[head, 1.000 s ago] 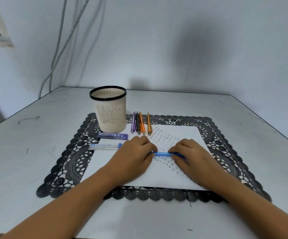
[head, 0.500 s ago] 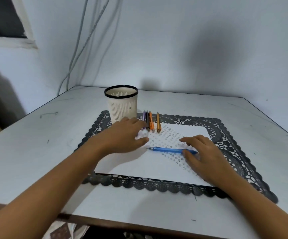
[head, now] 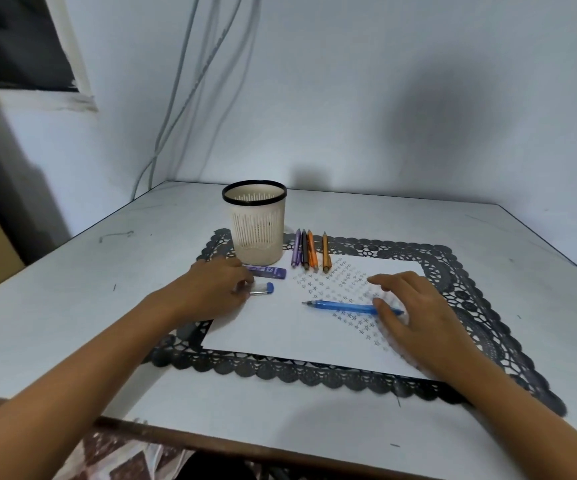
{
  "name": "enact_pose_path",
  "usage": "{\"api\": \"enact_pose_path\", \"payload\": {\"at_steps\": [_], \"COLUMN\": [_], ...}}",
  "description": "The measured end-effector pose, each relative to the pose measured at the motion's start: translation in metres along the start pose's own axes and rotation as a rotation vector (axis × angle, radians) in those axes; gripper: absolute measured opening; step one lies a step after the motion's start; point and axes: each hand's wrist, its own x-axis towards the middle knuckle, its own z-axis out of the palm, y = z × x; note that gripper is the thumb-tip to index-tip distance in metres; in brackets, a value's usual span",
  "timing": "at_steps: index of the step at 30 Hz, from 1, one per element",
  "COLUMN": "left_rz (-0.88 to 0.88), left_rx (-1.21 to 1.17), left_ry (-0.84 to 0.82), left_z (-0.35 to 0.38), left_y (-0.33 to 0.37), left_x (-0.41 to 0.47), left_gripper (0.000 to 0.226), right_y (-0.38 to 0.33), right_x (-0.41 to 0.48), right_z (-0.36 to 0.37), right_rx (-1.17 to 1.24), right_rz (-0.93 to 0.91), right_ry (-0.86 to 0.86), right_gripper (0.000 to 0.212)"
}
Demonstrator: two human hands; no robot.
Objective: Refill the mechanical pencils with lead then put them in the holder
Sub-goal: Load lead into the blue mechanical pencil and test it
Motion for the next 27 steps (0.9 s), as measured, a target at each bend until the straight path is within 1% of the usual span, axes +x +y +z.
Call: {"api": "enact_pose_path", "payload": {"at_steps": [3, 6, 9, 13, 15, 18, 20, 27], "left_rz": [0.036, 0.104, 0.148, 0.221, 0.245, 0.289, 0.316, 0.377], "left_rx": [-0.028, -0.161, -0.320, -0.399, -0.421, -0.442, -0.452, -0.540], "left_ry": [0.035, 0.117, 0.184, 0.278, 0.288, 0.330, 0.357, 0.415], "left_z": [0.000, -0.008, -0.018, -0.022, -0.020, -0.016, -0.011, 0.006], "left_y": [0.000, 0.015, 0.040, 0.065, 0.072, 0.079, 0.081, 0.081], "left_x": [0.003, 0.009, 0.018, 0.035, 0.040, 0.043, 0.044, 0.040], "left_gripper": [0.020, 0.023, 0.025, 0.024, 0.025, 0.024, 0.022, 0.027], "right_y": [-0.003, -0.012, -0.024, -0.038, -0.043, -0.042, -0.038, -0.032], "right_x": [0.007, 0.019, 0.037, 0.054, 0.054, 0.051, 0.048, 0.041], "right_z": [-0.004, -0.011, -0.019, -0.018, -0.015, -0.012, -0.012, -0.007], "right_rx": [0.018, 0.107, 0.344, 0.751, 0.912, 1.217, 1.340, 1.631], "right_rz": [-0.023, 0.045, 0.227, 0.469, 0.541, 0.649, 0.703, 0.824], "right_ry": [0.013, -0.005, -0.057, -0.138, -0.132, -0.098, -0.079, -0.056], "right_gripper": [0.024, 0.024, 0.019, 0.021, 0.023, 0.028, 0.027, 0.016]}}
